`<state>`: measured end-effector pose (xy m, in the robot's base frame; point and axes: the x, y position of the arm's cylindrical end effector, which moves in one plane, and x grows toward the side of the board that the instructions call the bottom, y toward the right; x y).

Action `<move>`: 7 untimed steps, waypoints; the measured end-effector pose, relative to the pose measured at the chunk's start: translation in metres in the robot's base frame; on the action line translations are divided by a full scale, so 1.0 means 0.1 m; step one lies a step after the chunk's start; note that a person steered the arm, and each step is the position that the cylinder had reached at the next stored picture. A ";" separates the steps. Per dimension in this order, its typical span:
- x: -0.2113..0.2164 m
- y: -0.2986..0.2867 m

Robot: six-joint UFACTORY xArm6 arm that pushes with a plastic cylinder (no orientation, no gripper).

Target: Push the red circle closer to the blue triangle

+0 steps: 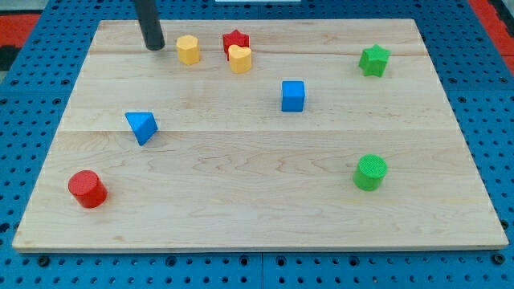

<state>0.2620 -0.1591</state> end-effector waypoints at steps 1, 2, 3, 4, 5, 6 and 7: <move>0.00 0.49; 0.00 0.76; 0.00 0.16; 0.00 -0.05; 0.16 -0.08; 0.47 0.24; 0.80 0.44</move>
<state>0.3421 -0.1150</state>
